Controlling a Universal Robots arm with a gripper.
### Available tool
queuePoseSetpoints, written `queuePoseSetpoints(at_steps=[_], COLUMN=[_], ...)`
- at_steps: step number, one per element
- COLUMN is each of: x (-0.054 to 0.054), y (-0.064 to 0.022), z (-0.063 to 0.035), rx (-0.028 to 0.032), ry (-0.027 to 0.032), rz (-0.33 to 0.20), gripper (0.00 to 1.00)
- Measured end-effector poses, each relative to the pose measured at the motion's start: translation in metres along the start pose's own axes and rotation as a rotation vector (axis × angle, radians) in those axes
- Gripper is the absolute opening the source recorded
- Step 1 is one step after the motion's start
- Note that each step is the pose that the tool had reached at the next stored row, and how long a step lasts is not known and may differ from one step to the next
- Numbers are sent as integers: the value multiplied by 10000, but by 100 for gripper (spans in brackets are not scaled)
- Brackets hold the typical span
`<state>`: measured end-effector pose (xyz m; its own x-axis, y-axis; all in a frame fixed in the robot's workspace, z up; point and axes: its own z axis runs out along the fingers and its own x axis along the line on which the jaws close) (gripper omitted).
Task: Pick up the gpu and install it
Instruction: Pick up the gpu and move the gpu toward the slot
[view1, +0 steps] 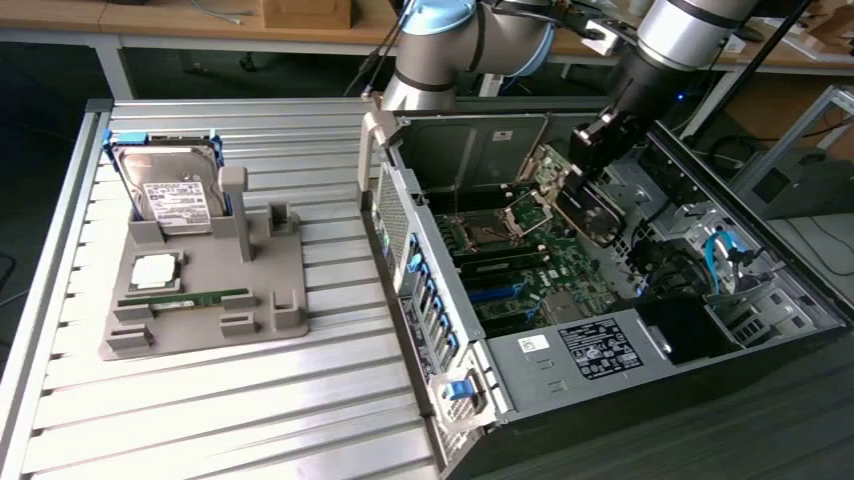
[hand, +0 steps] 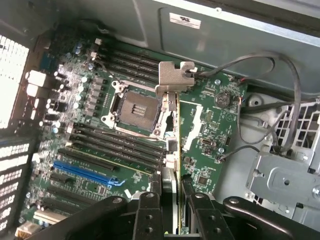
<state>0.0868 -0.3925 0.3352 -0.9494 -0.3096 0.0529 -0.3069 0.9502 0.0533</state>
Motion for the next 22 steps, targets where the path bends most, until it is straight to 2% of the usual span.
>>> queuePoseSetpoints(at_steps=[22], x=[-2], y=[-2], z=[28], rx=[108], ry=[109], rz=[-2048], gripper=[27])
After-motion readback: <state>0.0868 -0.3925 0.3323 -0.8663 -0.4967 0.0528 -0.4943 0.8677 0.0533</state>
